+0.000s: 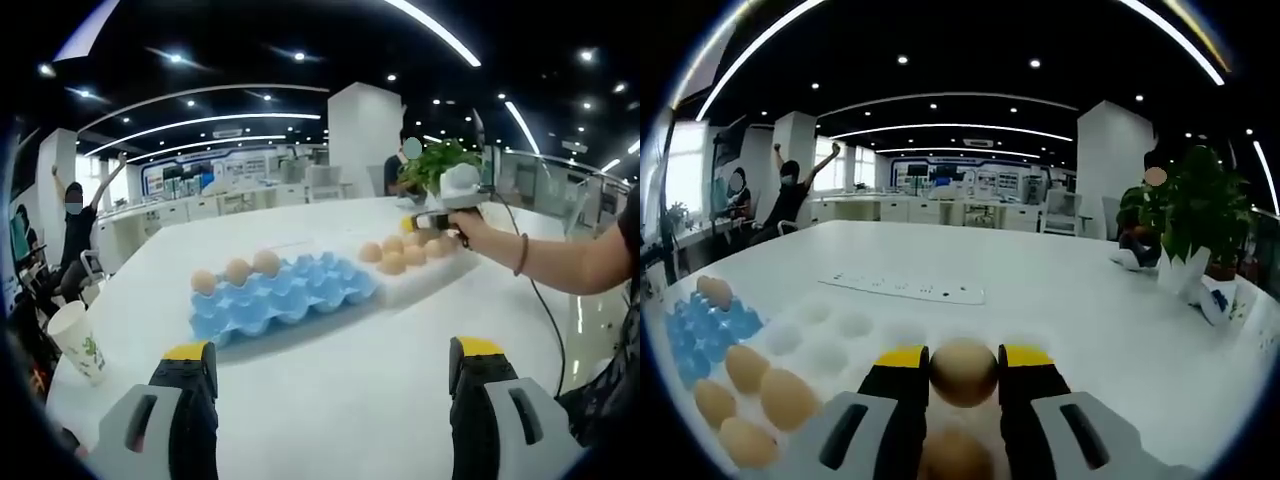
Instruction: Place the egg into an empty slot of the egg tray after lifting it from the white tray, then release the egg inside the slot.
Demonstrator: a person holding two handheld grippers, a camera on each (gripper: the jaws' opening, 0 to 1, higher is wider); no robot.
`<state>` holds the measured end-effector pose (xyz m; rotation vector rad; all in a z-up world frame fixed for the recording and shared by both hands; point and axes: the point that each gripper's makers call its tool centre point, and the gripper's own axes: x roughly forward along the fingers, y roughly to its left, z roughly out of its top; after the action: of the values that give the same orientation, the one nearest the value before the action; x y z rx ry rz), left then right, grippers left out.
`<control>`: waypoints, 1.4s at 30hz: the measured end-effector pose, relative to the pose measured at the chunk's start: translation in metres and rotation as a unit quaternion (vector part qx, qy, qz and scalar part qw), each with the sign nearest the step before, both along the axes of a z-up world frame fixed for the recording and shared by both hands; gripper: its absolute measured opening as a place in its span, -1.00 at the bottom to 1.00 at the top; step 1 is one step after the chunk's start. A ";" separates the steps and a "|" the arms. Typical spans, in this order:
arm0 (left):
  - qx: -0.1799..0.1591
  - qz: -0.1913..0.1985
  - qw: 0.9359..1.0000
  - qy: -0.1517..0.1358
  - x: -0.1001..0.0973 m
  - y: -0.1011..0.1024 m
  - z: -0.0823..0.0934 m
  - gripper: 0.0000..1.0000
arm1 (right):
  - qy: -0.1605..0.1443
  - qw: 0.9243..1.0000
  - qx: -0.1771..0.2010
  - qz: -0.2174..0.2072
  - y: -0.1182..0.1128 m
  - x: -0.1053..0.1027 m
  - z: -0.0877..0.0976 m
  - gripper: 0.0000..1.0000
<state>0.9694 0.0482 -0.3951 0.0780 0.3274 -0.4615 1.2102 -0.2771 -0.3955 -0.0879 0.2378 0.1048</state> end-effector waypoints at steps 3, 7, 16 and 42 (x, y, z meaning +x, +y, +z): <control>-0.001 -0.002 1.000 -0.001 0.000 -0.001 0.001 0.97 | -0.006 1.000 0.001 0.007 0.003 -0.001 0.007 -0.45; -0.001 -0.005 1.000 -0.001 -0.001 -0.003 0.001 0.97 | -0.006 1.000 0.003 0.014 0.007 -0.002 0.008 -0.45; 0.000 -0.008 1.000 -0.005 -0.003 -0.004 0.004 0.97 | -0.001 0.999 0.011 0.044 0.031 -0.010 0.008 -0.45; 0.001 -0.016 1.000 -0.006 -0.006 -0.007 0.004 0.97 | 0.007 0.993 0.025 0.118 0.120 -0.024 0.009 -0.45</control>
<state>0.9631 0.0412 -0.3908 0.0872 0.3145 -0.4917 1.1865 -0.1574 -0.3860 -0.0651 0.2376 0.3461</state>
